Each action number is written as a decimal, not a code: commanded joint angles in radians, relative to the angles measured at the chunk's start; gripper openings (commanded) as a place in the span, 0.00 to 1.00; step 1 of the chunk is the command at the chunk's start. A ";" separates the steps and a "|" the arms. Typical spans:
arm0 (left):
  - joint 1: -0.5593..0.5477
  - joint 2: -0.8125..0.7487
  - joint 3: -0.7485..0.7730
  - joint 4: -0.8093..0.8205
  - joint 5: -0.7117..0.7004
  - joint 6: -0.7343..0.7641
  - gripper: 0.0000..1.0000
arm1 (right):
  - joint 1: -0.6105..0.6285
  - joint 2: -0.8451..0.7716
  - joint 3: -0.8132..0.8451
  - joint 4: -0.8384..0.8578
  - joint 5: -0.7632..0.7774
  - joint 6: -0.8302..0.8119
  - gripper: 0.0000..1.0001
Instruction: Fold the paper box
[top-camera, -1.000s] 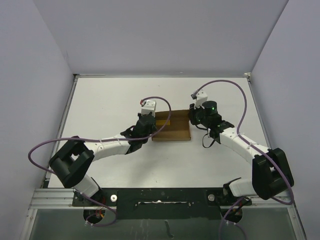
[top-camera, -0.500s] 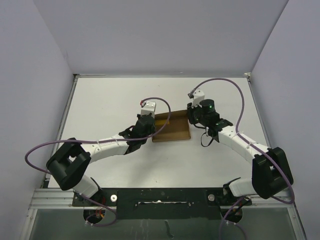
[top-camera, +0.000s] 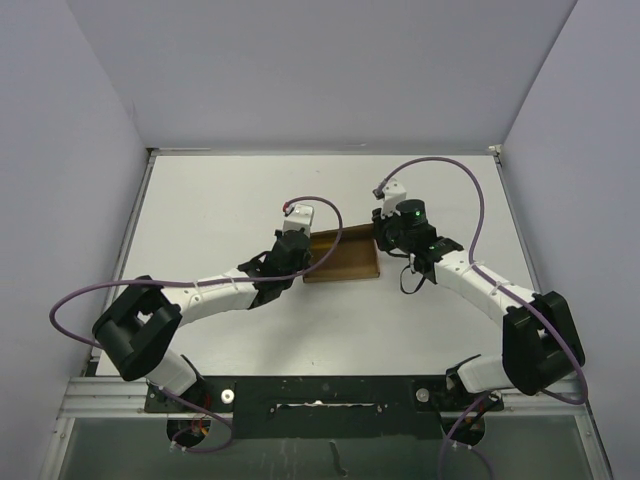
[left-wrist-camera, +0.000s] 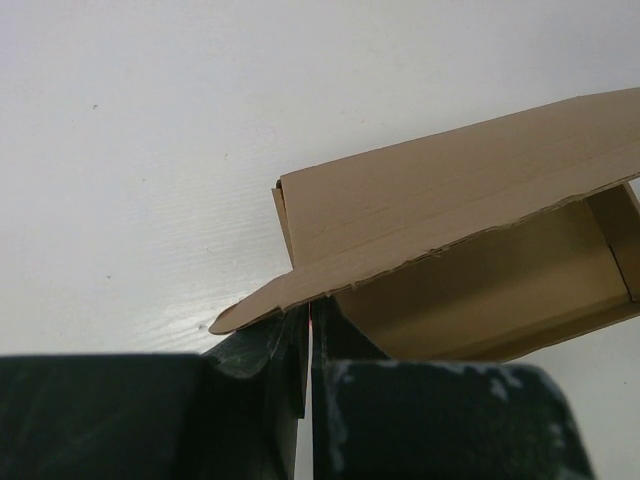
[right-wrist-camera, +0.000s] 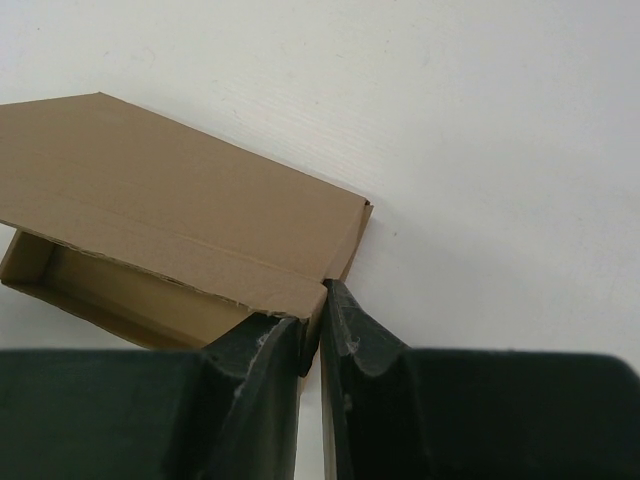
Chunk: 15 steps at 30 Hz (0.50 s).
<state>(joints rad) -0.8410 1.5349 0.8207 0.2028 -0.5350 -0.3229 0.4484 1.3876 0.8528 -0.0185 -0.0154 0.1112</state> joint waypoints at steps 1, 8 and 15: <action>-0.039 -0.048 0.057 0.029 0.169 -0.005 0.00 | 0.063 0.007 0.047 0.019 -0.176 0.055 0.12; -0.038 -0.060 0.047 0.012 0.173 0.002 0.00 | 0.064 -0.004 0.040 -0.012 -0.192 0.065 0.12; -0.038 -0.074 0.040 0.008 0.168 0.003 0.00 | 0.062 -0.028 0.030 -0.056 -0.204 0.074 0.13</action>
<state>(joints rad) -0.8410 1.5135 0.8234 0.1513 -0.5148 -0.3065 0.4519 1.3849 0.8547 -0.0521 -0.0357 0.1333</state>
